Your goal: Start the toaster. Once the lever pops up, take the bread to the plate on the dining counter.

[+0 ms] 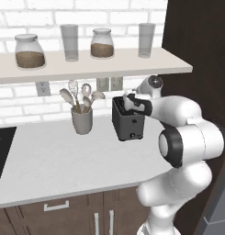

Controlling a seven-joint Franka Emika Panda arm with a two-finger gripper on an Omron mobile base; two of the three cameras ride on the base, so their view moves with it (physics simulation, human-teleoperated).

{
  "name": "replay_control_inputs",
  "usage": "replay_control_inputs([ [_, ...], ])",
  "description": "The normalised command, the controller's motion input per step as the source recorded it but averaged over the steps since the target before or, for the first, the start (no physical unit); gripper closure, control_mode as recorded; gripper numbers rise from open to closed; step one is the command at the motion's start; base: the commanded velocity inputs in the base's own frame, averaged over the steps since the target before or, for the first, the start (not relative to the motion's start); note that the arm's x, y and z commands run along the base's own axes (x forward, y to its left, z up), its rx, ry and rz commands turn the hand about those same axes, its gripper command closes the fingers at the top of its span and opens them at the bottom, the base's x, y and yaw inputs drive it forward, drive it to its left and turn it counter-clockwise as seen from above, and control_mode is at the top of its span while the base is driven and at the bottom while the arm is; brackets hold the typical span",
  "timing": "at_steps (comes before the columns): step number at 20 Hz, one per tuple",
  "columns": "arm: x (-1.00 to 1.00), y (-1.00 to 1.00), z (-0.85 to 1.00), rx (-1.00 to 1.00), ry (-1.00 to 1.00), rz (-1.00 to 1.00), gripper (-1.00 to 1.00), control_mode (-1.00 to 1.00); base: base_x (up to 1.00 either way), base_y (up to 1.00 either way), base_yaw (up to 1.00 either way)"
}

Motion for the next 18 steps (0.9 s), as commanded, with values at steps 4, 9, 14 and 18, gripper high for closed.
replay_control_inputs([
  [4,-0.36,0.00,0.36,0.00,-0.06,0.00,1.00,-1.00,0.00,0.00,0.00],
  [9,-0.41,0.00,0.53,0.00,0.00,0.00,1.00,-1.00,0.00,0.00,0.00],
  [14,-0.36,-0.02,0.55,0.00,0.03,0.00,1.00,-1.00,0.00,0.00,0.00],
  [18,-0.36,-0.02,0.27,0.00,0.15,0.00,1.00,-1.00,0.00,0.00,0.00],
])
